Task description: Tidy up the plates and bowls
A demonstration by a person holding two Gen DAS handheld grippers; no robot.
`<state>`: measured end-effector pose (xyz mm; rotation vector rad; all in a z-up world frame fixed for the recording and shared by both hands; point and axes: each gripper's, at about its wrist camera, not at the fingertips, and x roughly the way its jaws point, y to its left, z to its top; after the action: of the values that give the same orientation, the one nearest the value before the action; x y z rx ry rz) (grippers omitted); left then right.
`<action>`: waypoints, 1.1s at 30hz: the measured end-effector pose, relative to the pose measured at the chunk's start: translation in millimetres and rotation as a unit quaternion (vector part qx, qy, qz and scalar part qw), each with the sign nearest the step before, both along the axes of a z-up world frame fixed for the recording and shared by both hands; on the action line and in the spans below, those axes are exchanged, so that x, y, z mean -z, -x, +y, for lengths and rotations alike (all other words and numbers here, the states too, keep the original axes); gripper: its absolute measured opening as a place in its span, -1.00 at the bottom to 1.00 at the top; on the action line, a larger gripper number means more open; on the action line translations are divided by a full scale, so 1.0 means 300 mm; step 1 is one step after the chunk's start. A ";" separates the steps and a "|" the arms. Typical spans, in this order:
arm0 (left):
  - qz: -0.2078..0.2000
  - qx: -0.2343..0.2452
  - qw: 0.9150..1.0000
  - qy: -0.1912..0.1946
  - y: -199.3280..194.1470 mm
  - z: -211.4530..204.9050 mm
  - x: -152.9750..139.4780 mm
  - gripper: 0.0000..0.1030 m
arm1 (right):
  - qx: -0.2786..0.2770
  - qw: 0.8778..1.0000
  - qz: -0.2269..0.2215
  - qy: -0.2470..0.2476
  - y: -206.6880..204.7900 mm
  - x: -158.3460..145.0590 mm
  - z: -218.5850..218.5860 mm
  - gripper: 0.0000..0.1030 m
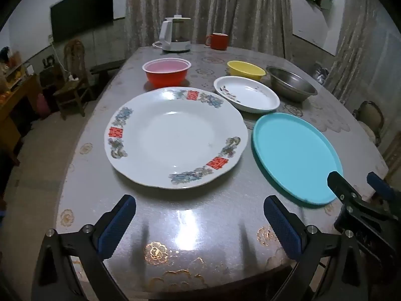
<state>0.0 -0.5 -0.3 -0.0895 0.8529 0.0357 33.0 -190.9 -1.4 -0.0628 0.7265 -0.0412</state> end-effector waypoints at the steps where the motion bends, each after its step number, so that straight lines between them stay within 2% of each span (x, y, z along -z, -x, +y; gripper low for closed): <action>1: 0.002 0.002 1.000 0.001 0.001 -0.003 0.000 0.99 | 0.002 1.000 0.001 -0.002 0.002 0.000 0.001 1.00; 3: 0.003 0.007 1.000 0.007 0.009 -0.013 -0.003 0.99 | 0.003 1.000 0.002 -0.005 0.010 -0.002 0.013 1.00; 4: 0.007 0.009 1.000 -0.004 0.008 -0.046 -0.005 0.99 | 0.015 0.999 0.010 -0.026 0.002 -0.001 -0.012 1.00; 6: 0.012 0.018 1.000 0.011 -0.005 -0.055 0.015 1.00 | 0.022 0.999 0.015 -0.045 -0.001 0.011 -0.038 1.00; 14: 0.020 0.042 0.998 0.049 -0.016 -0.003 0.022 0.99 | 0.024 0.999 0.029 -0.032 -0.015 0.018 -0.036 1.00; 33: 0.019 0.041 0.998 0.042 -0.011 0.003 0.012 0.99 | 0.023 0.998 0.038 -0.039 -0.022 0.027 -0.040 1.00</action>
<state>3.3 0.6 -3.9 -0.1334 0.8961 -0.0756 39.4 -202.8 -9.6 0.0268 0.8042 -0.0549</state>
